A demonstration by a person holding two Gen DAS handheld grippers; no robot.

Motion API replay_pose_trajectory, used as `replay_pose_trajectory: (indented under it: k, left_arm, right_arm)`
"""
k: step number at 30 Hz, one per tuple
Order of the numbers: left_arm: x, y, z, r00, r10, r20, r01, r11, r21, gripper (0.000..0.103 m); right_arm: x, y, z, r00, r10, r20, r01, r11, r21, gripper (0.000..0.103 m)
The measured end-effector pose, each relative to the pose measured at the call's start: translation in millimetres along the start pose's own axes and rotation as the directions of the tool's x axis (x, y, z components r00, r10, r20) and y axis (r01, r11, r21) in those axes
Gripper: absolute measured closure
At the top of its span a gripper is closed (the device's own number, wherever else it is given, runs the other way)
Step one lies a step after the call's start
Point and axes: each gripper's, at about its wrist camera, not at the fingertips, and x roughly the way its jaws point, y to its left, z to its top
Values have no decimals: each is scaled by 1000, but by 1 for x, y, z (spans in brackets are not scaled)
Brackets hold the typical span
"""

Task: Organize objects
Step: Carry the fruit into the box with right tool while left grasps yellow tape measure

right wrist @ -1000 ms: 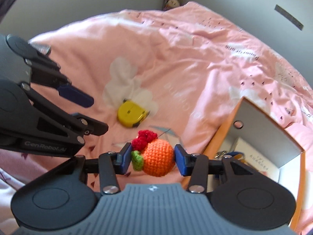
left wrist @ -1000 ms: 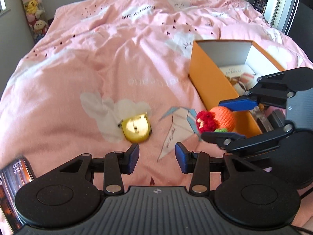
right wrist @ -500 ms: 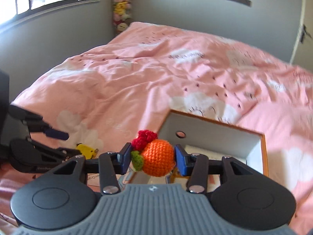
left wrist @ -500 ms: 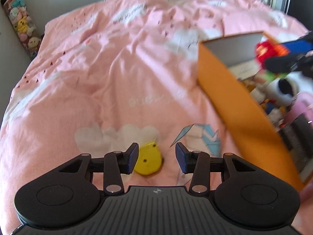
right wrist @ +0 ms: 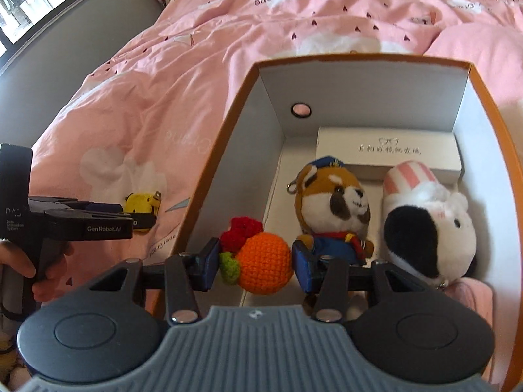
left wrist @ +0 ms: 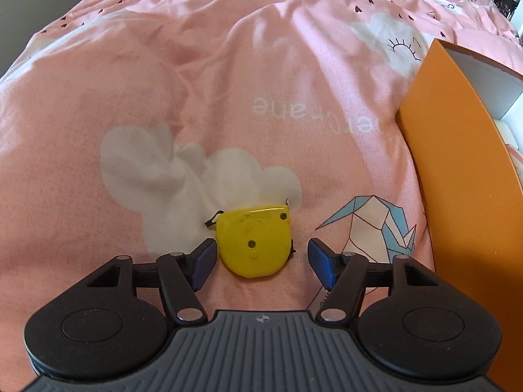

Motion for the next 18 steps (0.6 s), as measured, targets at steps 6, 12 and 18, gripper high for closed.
replay_pose_trajectory:
  k: [6, 12, 18]
  left_arm:
    - [8, 5, 1, 1000, -4, -7, 4, 999, -38, 25]
    - [11, 6, 1, 1000, 5, -9, -6, 999, -44, 25]
    - [13, 9, -1, 1000, -4, 1, 4, 999, -52, 27]
  right_arm:
    - [14, -11, -7, 996, 23, -88, -17, 997, 73, 53]
    - [14, -12, -11, 991, 21, -132, -11, 997, 74, 51]
    - [7, -4, -11, 990, -12, -139, 12, 1000, 5, 48]
